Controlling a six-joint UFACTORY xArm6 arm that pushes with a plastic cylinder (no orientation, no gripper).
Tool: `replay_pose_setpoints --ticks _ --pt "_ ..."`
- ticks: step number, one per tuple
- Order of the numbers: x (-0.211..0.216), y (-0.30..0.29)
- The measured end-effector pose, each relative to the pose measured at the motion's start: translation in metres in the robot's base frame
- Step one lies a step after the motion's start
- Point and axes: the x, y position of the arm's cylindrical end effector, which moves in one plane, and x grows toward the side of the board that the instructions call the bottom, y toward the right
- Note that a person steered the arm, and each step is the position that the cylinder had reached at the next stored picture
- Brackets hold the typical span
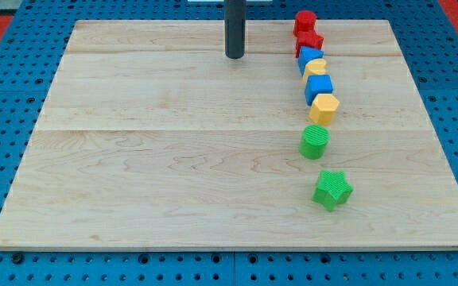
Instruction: Move the arm to the top of green circle
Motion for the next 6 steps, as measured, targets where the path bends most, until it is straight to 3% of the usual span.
replay_pose_setpoints --ticks 2,4,6 --pt "0.001 0.003" --pt "0.037 0.003" --pt "0.05 0.046"
